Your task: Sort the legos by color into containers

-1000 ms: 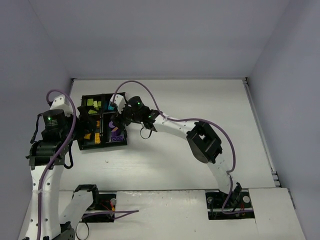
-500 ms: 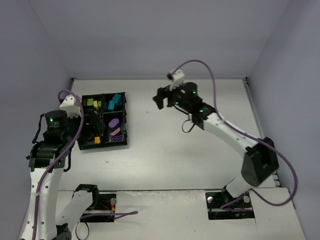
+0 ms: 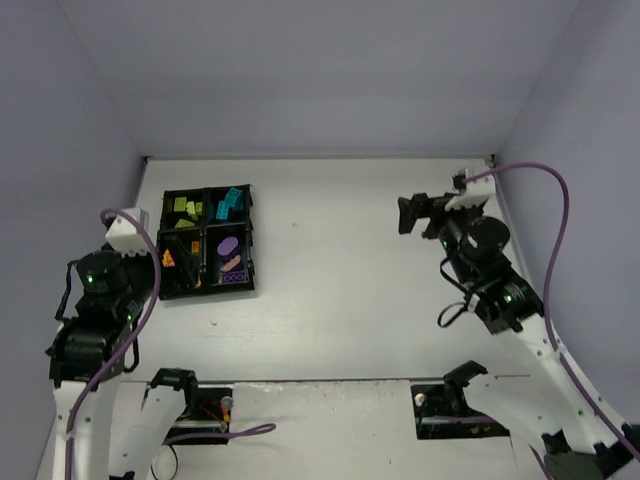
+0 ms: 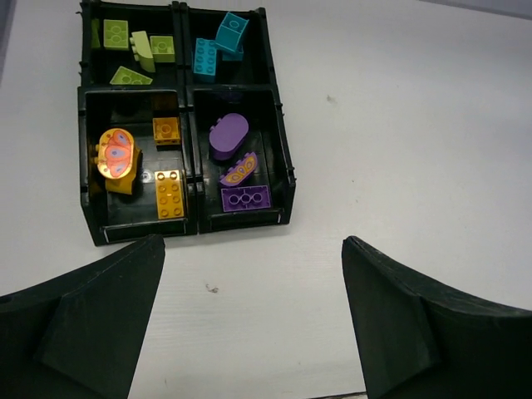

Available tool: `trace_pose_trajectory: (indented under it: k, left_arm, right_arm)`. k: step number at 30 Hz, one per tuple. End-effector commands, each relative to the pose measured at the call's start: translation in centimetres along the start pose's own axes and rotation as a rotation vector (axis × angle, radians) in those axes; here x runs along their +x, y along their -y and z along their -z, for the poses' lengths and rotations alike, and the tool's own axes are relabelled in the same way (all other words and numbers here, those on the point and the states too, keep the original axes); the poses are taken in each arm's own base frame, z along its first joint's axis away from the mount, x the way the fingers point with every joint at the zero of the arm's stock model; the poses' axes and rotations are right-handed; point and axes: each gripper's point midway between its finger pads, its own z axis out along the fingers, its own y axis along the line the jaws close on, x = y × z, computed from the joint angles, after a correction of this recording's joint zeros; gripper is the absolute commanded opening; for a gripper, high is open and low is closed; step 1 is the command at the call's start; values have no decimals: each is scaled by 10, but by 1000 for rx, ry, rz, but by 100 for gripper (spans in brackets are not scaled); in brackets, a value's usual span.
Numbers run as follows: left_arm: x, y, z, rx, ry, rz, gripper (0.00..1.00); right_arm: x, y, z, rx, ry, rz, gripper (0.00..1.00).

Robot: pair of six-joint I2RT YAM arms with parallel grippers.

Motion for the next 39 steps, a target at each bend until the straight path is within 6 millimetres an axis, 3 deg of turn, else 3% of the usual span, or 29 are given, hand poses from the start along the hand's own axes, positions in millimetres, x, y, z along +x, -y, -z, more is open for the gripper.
trace_pose_trajectory:
  k: [1, 4, 8, 11, 21, 29, 39]
  left_arm:
    - [-13, -8, 12, -44, 117, -4, 81]
    - [-2, -16, 29, -76, 143, -15, 81]
    - [-5, -17, 53, -75, 252, -1, 81]
    - [-4, -16, 59, -65, 277, 16, 80]
    - [-2, -18, 63, -67, 326, 20, 81]
    - [-1, -20, 61, -78, 314, 29, 81]
    - [-2, -27, 63, -118, 317, 44, 80]
  right_arm:
    - [14, 28, 23, 120, -29, 19, 100]
    - [19, 35, 42, 136, -32, -3, 100]
    - [26, 34, 58, 108, -56, -19, 100]
    - [31, 38, 68, 113, -67, -18, 100]
    - [45, 49, 78, 162, -82, -15, 100]
    - [40, 57, 87, 189, -55, 3, 100]
    - [34, 47, 91, 123, -37, -14, 100]
